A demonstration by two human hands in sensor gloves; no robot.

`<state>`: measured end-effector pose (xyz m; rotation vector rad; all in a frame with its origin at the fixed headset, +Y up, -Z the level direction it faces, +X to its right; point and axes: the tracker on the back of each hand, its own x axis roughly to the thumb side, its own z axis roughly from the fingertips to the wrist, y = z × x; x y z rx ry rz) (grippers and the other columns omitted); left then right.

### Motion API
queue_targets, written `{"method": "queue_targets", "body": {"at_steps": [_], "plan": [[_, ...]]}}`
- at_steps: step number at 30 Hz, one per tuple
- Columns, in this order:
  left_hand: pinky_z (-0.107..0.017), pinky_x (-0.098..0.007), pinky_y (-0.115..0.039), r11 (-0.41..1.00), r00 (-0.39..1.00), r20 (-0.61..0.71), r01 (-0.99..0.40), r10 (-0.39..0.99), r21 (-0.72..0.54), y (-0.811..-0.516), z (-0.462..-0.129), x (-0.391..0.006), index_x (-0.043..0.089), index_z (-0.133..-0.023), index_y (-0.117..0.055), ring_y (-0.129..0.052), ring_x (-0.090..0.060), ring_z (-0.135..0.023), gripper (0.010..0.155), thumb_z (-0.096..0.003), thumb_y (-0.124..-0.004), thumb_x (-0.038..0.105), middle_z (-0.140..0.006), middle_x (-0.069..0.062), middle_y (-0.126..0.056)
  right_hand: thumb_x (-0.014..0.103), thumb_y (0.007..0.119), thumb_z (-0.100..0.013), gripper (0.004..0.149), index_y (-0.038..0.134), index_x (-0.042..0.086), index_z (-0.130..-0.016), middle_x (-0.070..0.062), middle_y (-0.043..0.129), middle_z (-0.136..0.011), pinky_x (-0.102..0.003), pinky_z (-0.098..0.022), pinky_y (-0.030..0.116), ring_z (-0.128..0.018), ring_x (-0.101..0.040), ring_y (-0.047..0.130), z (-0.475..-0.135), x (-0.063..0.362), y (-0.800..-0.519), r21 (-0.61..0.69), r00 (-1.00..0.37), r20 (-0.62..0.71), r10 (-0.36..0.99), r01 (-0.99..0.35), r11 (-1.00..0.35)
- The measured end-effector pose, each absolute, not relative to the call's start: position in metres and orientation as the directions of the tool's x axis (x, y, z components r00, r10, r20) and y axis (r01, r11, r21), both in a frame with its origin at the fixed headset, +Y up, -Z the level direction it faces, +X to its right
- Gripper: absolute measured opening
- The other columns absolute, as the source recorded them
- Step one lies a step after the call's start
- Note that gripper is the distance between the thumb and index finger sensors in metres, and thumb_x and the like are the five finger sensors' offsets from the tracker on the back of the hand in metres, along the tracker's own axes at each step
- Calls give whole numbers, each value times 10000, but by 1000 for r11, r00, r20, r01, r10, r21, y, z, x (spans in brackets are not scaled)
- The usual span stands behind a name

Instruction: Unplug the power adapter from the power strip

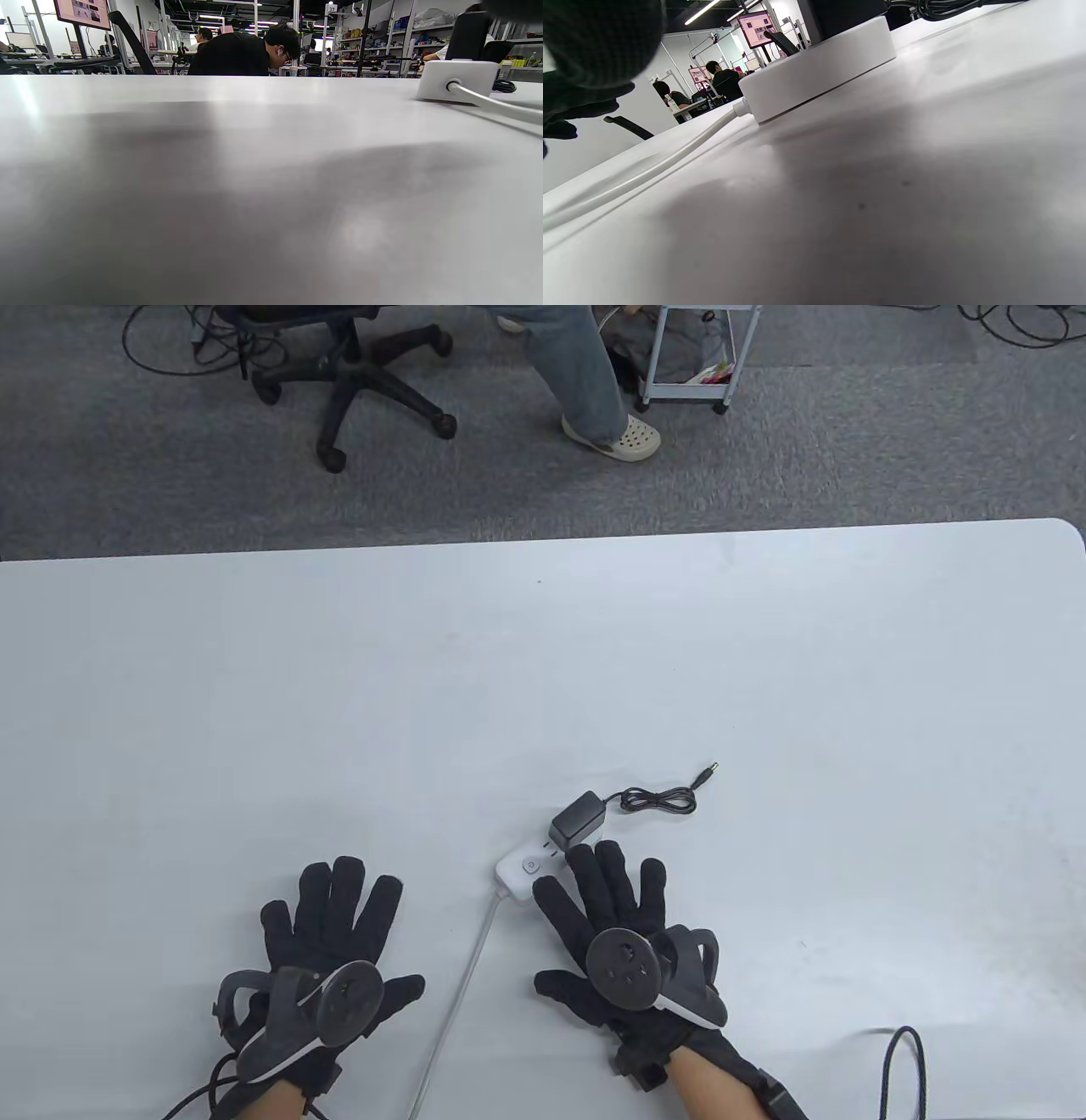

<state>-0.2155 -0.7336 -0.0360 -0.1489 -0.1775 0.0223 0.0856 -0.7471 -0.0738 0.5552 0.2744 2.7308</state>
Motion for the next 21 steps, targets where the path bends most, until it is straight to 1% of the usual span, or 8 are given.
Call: {"method": "queue_targets", "body": {"at_steps": [8,16,21], "plan": [[-743,-746,-328,987,983,183,14,15,-160,-736,-36,-213,369,-1130,-194,-189,-457,-1167,1000,-341,-634,797,-1244,-69,-95,689,726,-306,902,118,522,-951,64,-15,-1124,-556,-717,-26,-1067,-200,-35,-73,87,-746,233,-871,333,361,-295,-927],[-743,-746,-330,987,982,187,-3,33,-162,-737,-37,-214,366,-1131,-198,-192,-457,-1167,1000,-341,-637,795,-1244,-68,-102,684,732,-305,902,121,524,-949,67,-17,-1124,-552,-715,-34,-1066,-195,-39,-75,89,-748,251,-872,309,380,-310,-917],[-741,-746,-335,987,982,186,16,14,-161,-735,-36,-214,364,-1132,-196,-194,-460,-1166,1003,-341,-634,798,-1244,-72,-100,685,732,-304,905,113,526,-945,69,-23,-1120,-551,-714,-35,-1062,-194,-46,-73,90,-745,239,-879,303,369,-305,-922]]}}
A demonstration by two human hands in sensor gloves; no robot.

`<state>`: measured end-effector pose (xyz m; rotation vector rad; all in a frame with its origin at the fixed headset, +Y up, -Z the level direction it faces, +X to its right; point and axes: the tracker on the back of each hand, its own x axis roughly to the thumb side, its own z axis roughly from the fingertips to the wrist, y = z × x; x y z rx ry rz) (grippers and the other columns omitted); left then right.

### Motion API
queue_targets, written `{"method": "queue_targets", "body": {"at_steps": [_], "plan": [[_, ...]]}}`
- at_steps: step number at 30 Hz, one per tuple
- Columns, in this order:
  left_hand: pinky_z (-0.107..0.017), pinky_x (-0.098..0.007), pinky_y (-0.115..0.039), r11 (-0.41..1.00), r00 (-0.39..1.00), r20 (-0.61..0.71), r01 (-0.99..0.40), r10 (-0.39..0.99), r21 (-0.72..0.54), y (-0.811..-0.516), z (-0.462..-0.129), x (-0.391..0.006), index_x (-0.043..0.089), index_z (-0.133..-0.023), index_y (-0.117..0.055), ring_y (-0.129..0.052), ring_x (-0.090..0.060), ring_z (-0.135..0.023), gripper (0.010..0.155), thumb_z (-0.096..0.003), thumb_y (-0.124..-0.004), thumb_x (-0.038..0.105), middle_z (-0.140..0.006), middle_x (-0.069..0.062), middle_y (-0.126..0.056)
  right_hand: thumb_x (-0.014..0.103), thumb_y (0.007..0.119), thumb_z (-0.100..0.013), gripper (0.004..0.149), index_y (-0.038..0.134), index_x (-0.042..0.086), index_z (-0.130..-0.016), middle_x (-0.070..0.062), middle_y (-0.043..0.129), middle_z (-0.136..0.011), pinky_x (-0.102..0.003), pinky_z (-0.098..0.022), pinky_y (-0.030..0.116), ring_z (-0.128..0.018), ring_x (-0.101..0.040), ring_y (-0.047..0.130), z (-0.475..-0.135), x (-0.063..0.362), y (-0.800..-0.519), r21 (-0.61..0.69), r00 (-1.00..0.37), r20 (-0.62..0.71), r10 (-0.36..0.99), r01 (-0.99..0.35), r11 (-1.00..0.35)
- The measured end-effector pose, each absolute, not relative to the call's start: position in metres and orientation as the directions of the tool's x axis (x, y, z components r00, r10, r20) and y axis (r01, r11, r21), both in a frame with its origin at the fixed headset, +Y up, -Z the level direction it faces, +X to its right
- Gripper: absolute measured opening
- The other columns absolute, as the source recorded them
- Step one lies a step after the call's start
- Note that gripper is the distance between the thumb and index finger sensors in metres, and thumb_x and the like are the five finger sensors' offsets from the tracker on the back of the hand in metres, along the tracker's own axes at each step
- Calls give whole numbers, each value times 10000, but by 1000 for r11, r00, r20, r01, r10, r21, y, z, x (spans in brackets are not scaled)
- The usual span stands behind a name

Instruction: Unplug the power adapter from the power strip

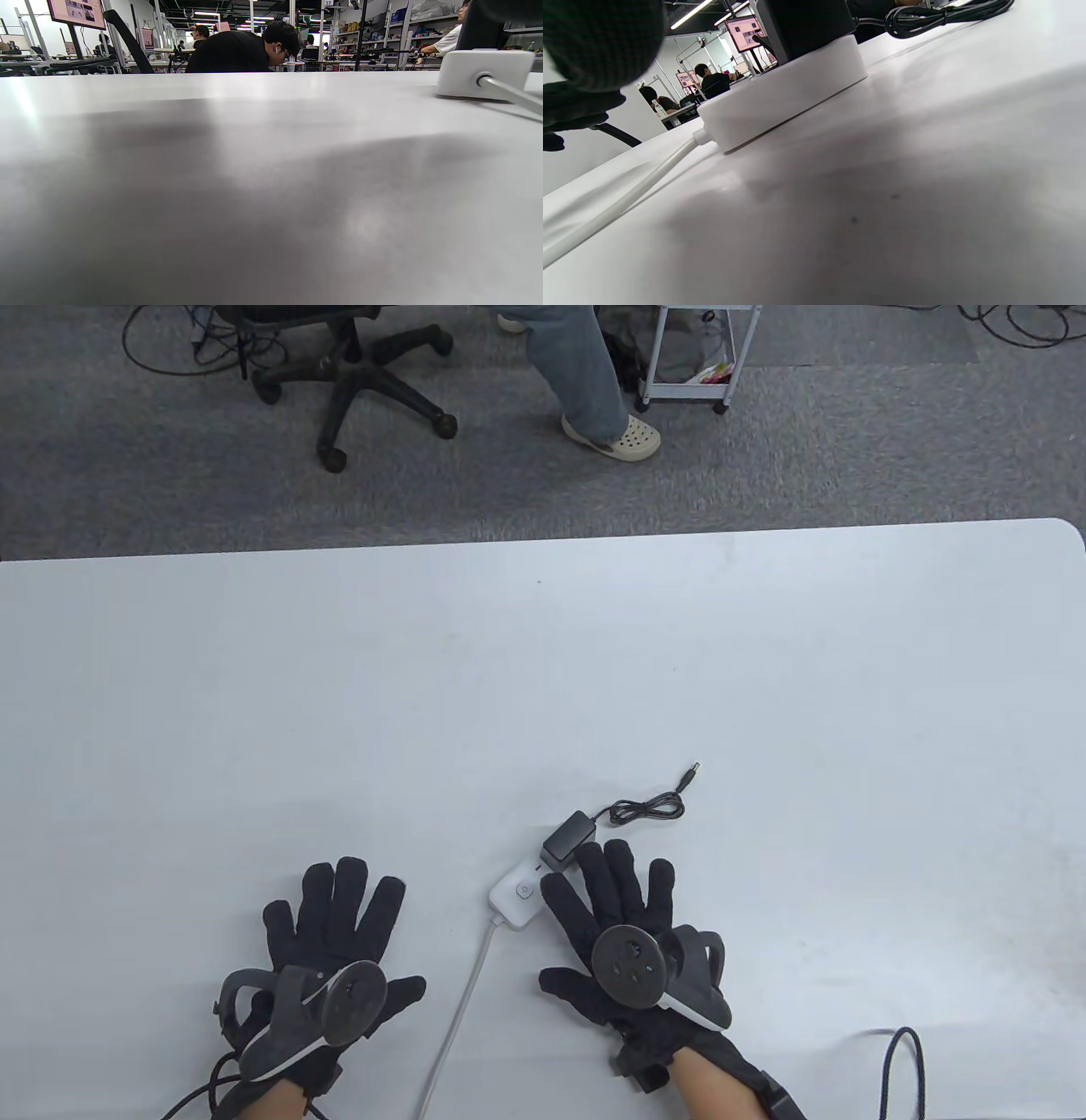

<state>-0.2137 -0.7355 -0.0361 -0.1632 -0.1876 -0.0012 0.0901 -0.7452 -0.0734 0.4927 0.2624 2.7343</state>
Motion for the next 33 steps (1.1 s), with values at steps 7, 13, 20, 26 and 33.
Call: {"method": "queue_targets", "body": {"at_steps": [7,13,20,26,33], "plan": [[-742,-747,-330,986,983,179,2,29,-167,-736,-37,-214,365,-1131,-199,-194,-458,-1167,1001,-341,-639,794,-1245,-72,-103,684,735,-301,905,124,524,-949,68,-15,-1123,-551,-713,-36,-1063,-195,-43,-74,89,-748,257,-882,302,362,-290,-922],[-741,-752,-317,986,984,175,11,19,-166,-737,-37,-214,367,-1132,-199,-179,-458,-1166,998,-343,-637,793,-1245,-69,-100,682,738,-302,912,114,518,-946,67,-12,-1124,-550,-713,-39,-1063,-194,-45,-75,91,-748,268,-877,295,378,-304,-914],[-739,-705,-425,984,987,159,39,-11,-175,-737,-38,-214,361,-1135,-215,-290,-451,-1168,996,-344,-636,796,-1248,-75,-120,681,740,-302,910,118,520,-947,66,-13,-1125,-550,-712,-40,-1063,-195,-46,-75,92,-747,269,-872,294,391,-317,-909],[-737,-704,-429,982,988,154,56,-28,-181,-739,-40,-212,361,-1137,-231,-306,-452,-1169,995,-340,-641,794,-1254,-70,-132,691,737,-300,921,102,520,-944,61,-19,-1123,-556,-714,-32,-1060,-199,-50,-79,98,-746,266,-891,231,391,-328,-906],[-708,-589,-529,989,992,126,47,-29,-138,-729,-50,-194,332,-1150,-279,-493,-456,-1100,1005,-339,-645,799,-1270,-77,-265,687,745,-299,922,107,521,-943,61,-21,-1123,-554,-713,-39,-1060,-198,-51,-84,106,-744,263,-884,190,427,-373,-890]]}}
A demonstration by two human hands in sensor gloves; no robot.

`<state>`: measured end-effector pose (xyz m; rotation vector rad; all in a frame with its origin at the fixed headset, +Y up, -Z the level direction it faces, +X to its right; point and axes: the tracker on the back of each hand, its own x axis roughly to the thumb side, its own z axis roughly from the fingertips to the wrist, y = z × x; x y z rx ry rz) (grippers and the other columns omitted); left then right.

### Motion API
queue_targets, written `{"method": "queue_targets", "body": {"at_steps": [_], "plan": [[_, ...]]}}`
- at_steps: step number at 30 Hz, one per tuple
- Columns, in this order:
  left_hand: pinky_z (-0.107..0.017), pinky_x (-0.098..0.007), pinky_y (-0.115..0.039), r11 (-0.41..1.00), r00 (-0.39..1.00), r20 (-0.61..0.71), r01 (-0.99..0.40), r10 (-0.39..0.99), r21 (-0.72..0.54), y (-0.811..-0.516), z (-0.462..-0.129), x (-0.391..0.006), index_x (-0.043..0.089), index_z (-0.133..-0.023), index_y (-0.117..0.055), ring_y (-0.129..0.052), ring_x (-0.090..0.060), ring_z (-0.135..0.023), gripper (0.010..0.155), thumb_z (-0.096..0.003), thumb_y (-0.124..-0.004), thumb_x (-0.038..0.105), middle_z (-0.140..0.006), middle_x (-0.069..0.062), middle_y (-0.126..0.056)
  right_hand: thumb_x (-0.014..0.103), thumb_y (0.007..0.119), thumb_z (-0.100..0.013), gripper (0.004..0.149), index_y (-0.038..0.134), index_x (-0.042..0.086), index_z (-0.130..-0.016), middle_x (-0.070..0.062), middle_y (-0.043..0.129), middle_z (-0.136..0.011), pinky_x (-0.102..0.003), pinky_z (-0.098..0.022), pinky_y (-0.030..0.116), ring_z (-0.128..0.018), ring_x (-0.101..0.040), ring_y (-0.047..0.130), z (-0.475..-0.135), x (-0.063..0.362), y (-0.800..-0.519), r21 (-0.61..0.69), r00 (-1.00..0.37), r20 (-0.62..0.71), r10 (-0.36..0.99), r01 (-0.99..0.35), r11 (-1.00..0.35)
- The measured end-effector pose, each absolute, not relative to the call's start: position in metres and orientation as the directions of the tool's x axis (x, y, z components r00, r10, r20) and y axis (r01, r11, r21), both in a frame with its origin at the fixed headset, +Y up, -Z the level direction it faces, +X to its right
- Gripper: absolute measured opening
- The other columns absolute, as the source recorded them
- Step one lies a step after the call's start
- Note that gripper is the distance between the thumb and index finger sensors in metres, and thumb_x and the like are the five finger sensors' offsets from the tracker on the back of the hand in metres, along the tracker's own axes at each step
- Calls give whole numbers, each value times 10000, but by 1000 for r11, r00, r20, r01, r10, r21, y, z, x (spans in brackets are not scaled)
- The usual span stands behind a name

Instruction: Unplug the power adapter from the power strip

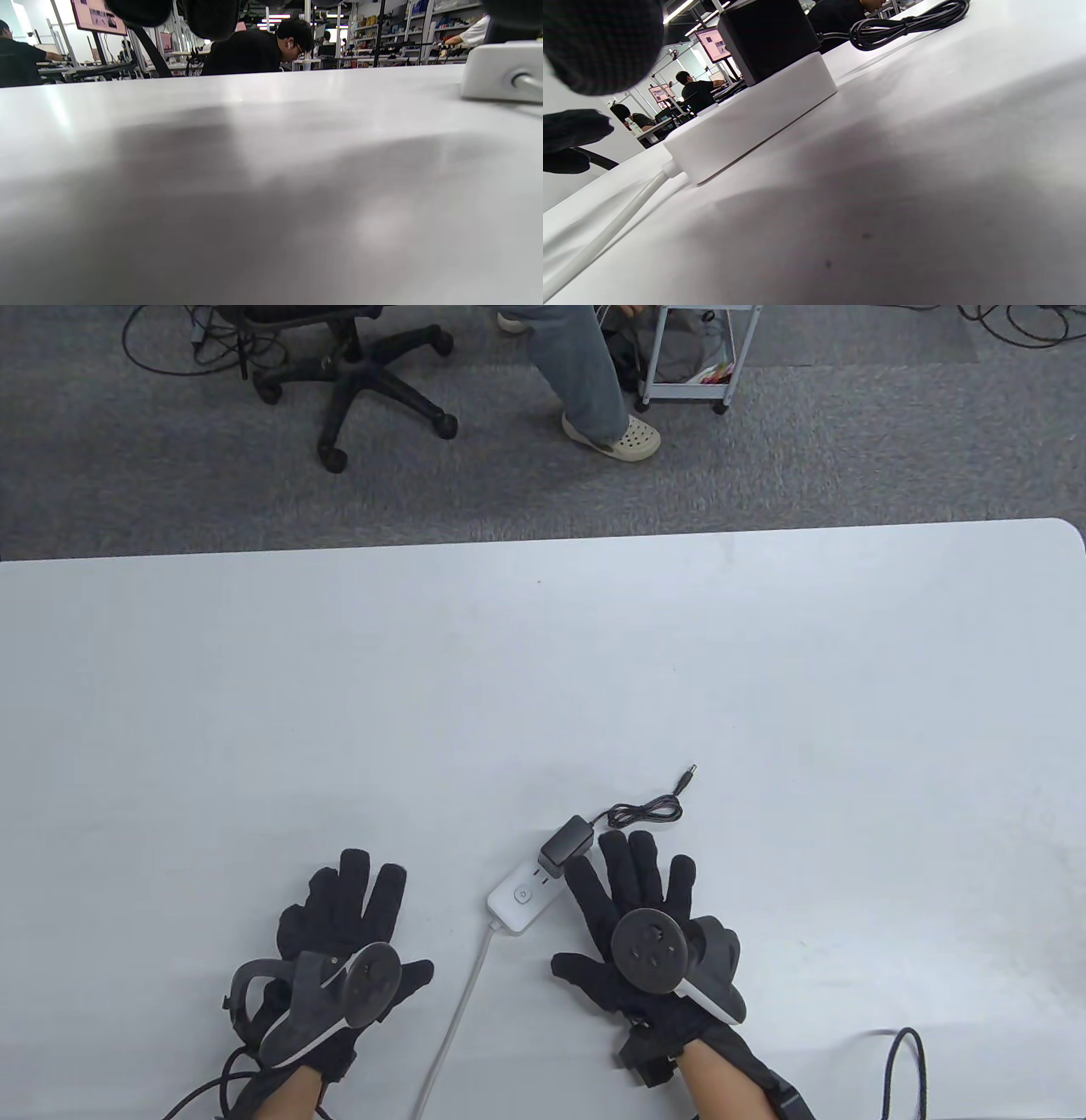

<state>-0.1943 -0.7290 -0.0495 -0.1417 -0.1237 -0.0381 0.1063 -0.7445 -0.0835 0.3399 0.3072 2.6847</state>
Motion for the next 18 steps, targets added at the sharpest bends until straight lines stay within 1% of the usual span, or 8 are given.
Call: {"method": "queue_targets", "body": {"at_steps": [1,4,6,10,14,18], "plan": [[-700,-574,-542,991,991,127,55,-39,-125,-728,-51,-190,329,-1151,-293,-529,-445,-1081,1008,-334,-647,801,-1269,-79,-309,685,747,-301,922,107,520,-945,61,-20,-1123,-554,-712,-39,-1060,-198,-52,-84,107,-744,266,-881,186,435,-381,-886],[-698,-565,-546,988,989,148,49,-27,-146,-724,-58,-173,321,-1153,-308,-599,-416,-1036,1008,-336,-645,804,-1259,-84,-392,685,747,-301,922,109,520,-946,60,-19,-1124,-555,-711,-40,-1060,-199,-52,-84,107,-744,264,-878,185,442,-389,-883],[-698,-565,-543,988,988,157,20,5,-155,-722,-64,-161,314,-1155,-310,-619,-402,-1018,1008,-340,-646,803,-1252,-91,-415,686,746,-304,921,106,519,-946,59,-20,-1124,-555,-711,-40,-1059,-200,-53,-84,106,-744,269,-878,190,439,-384,-883],[-697,-563,-548,985,978,207,30,6,-170,-720,-75,-131,300,-1154,-326,-654,-386,-994,1013,-336,-647,804,-1234,-90,-479,685,746,-303,923,106,517,-946,57,-18,-1125,-555,-711,-38,-1059,-201,-52,-82,105,-741,263,-876,199,440,-385,-885],[-693,-557,-556,978,975,219,2,44,-206,-724,-85,-107,274,-1153,-341,-677,-373,-977,1020,-337,-657,799,-1212,-90,-527,683,747,-304,923,105,515,-946,56,-19,-1124,-555,-712,-37,-1058,-202,-50,-83,107,-740,267,-869,193,456,-401,-876],[-688,-545,-565,965,975,204,-31,86,-259,-732,-93,-88,258,-1143,-374,-706,-342,-941,1014,-337,-683,788,-1171,-90,-580,684,746,-304,925,100,514,-944,54,-17,-1123,-555,-711,-35,-1057,-204,-49,-83,108,-743,277,-873,183,451,-395,-876]]}}
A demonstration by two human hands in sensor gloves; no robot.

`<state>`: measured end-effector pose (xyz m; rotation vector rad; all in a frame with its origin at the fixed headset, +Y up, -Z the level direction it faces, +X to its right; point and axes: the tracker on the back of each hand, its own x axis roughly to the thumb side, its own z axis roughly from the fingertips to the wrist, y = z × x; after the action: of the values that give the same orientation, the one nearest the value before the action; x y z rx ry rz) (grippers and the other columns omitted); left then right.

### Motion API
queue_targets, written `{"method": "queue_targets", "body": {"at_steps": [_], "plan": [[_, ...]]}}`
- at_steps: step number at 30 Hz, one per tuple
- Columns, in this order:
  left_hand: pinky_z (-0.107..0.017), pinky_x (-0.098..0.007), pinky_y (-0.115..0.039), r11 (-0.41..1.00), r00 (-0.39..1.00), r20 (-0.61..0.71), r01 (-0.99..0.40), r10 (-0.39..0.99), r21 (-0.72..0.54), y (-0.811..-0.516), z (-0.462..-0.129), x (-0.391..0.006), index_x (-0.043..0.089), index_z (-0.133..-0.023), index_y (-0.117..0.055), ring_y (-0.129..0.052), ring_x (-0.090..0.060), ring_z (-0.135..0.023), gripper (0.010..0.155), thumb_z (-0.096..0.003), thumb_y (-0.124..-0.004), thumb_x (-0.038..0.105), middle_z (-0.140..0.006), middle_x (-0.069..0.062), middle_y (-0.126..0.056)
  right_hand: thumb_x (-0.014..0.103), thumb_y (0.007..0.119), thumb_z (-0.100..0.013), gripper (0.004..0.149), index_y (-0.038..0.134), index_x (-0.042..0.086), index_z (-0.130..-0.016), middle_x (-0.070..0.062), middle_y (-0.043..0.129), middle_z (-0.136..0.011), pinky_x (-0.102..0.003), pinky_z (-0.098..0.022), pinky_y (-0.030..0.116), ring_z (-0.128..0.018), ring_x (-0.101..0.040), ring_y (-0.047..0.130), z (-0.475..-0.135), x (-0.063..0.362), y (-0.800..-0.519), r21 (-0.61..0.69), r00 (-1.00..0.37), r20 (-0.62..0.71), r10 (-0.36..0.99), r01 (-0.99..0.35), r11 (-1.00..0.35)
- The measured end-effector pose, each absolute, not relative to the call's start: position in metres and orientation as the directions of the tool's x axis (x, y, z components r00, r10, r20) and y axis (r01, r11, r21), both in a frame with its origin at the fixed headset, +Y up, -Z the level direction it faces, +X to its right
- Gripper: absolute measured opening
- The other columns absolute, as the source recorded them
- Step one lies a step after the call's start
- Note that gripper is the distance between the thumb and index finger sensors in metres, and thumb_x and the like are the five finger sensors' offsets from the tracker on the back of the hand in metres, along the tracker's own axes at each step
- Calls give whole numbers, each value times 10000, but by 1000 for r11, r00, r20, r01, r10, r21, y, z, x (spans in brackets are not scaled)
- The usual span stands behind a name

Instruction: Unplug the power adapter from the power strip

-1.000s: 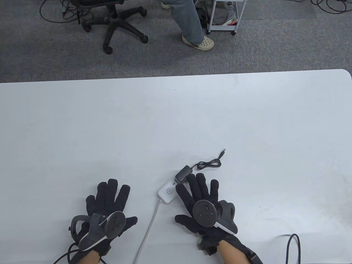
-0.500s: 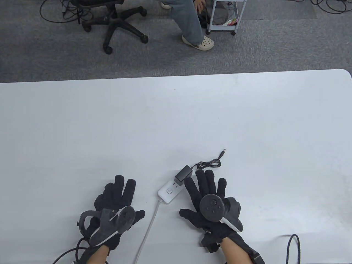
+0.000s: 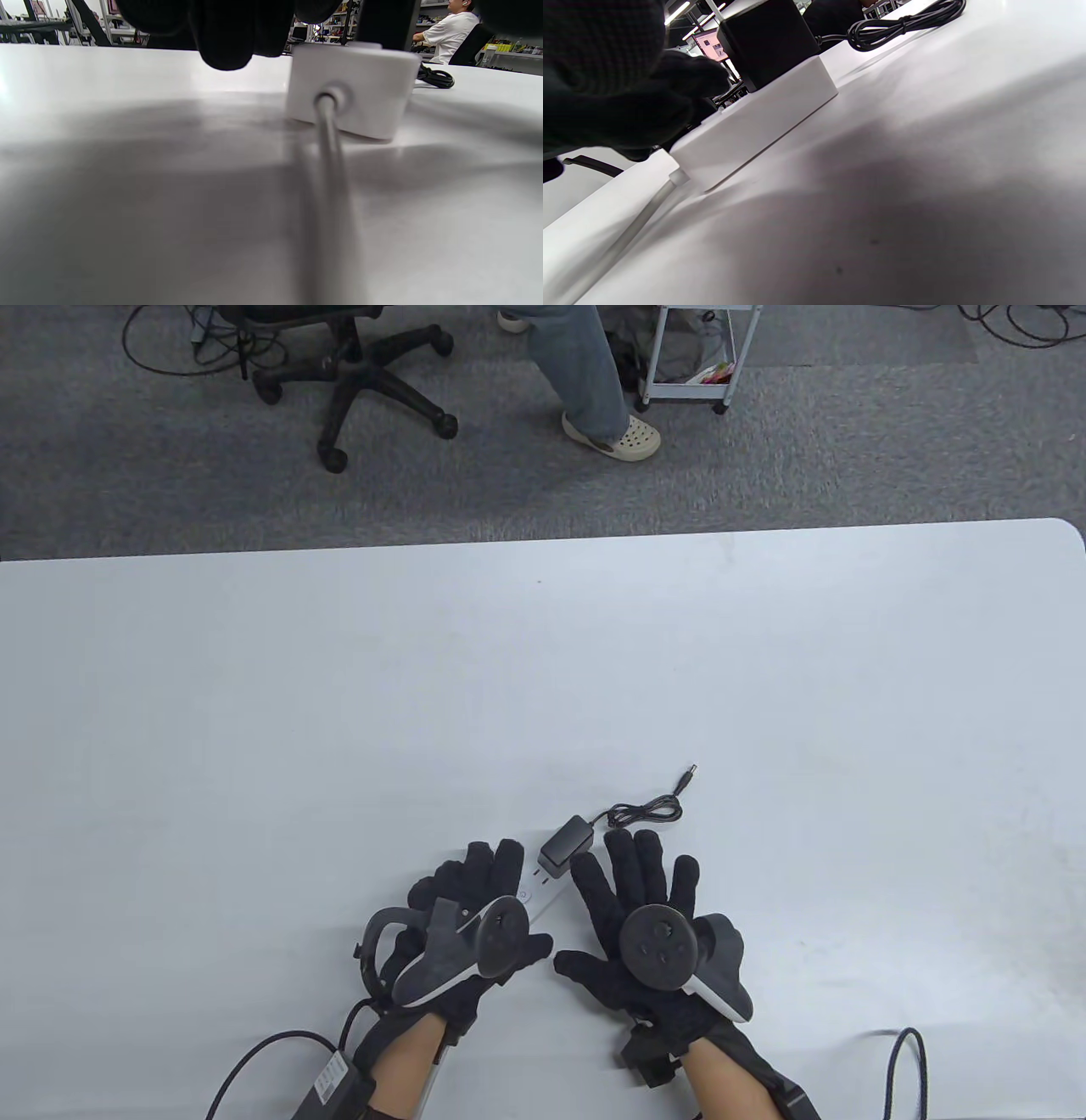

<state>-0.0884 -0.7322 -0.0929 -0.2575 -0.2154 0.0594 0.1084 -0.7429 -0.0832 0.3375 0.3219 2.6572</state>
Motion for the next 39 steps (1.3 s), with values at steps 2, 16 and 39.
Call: {"method": "queue_targets", "body": {"at_steps": [2,16,39], "plan": [[-679,-533,-581,965,979,190,-26,77,-260,-736,-96,-82,243,-1132,-419,-740,-319,-896,996,-338,-697,777,-1126,-92,-639,685,744,-307,926,95,513,-944,53,-23,-1121,-555,-710,-37,-1055,-203,-54,-84,108,-743,284,-873,181,453,-395,-874],[-622,-479,-646,963,995,102,34,-7,-269,-745,-109,-69,190,-1047,-562,-827,-238,-693,853,-392,-738,708,-955,-64,-754,682,745,-309,924,95,512,-943,52,-22,-1121,-554,-710,-37,-1053,-204,-57,-85,111,-743,287,-873,159,462,-407,-867],[-627,-536,-646,945,931,321,-65,173,-320,-729,-38,-178,227,-1018,-654,-850,-301,-721,831,-317,-879,613,-960,-61,-814,693,739,-307,928,97,503,-949,46,-13,-1125,-558,-712,-29,-1055,-210,-48,-87,109,-751,351,-878,134,459,-391,-851]]}}
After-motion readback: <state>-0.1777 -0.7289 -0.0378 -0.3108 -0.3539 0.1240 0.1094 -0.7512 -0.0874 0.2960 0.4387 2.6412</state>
